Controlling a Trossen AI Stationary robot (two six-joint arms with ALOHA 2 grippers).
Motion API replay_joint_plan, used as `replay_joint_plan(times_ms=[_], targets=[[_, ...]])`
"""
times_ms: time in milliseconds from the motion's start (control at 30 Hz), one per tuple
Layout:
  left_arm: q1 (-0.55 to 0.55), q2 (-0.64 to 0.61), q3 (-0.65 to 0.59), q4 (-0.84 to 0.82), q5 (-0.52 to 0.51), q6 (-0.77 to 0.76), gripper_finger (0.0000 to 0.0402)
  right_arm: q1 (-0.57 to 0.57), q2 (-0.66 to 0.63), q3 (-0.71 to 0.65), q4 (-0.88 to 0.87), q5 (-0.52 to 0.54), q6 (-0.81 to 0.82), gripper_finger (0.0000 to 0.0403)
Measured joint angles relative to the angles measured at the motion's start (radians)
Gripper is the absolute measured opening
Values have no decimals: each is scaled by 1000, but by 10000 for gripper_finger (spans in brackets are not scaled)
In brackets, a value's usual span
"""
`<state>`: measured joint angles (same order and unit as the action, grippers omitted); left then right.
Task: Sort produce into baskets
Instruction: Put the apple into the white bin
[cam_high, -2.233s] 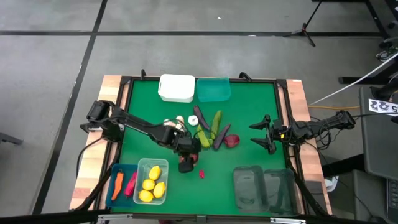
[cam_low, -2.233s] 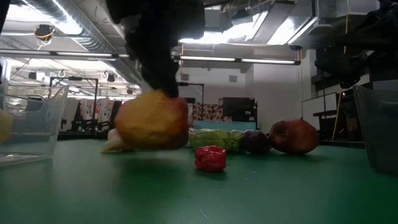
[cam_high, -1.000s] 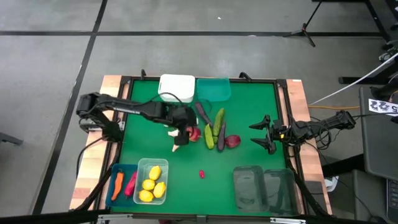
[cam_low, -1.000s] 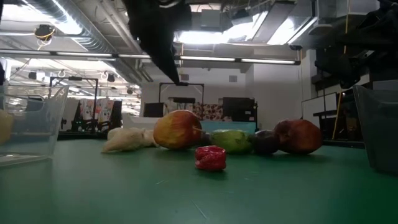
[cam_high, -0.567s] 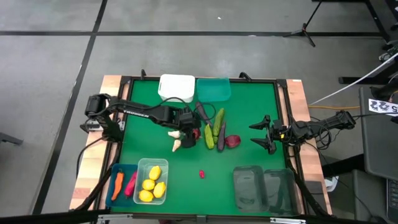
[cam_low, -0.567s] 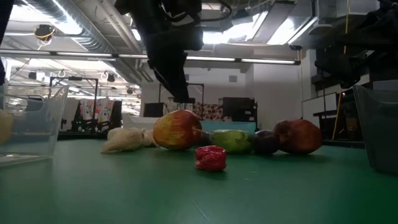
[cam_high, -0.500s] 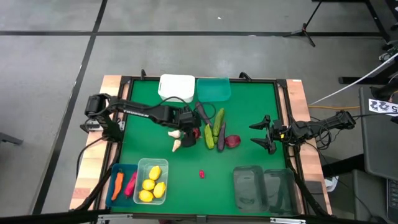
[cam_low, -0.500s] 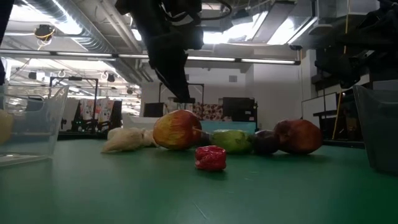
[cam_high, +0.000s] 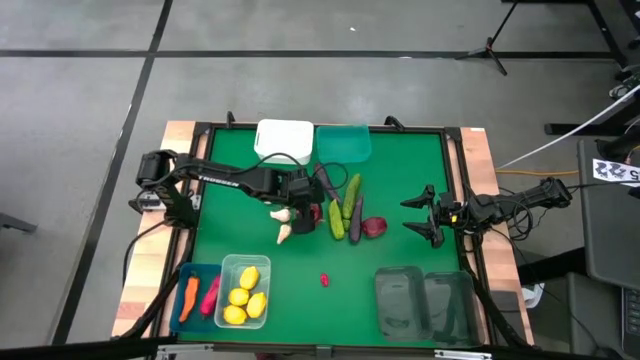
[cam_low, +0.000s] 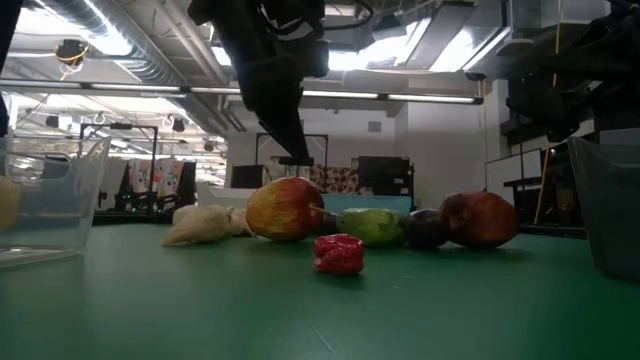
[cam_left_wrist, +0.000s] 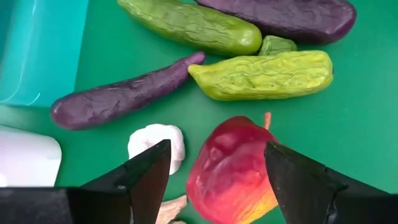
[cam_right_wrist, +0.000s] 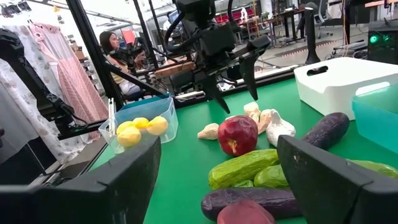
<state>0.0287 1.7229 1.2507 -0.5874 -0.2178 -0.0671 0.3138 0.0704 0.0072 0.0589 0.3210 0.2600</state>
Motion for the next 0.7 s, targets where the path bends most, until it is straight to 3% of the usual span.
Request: replay_joint_plan(times_ms=[133,300,400,700], targets=[[0,0,0,-8,10,2,251,0,0,0,0,0,-2,321],[4,-1,5,-11,139,74,262,0,0,0,0,0,-3,321],[3,-1,31,-29,190,124,288,0,0,0,0,0,-4,321],[-2,15,53,-97,182,128,390,0,0,0,0,0,-6,321]])
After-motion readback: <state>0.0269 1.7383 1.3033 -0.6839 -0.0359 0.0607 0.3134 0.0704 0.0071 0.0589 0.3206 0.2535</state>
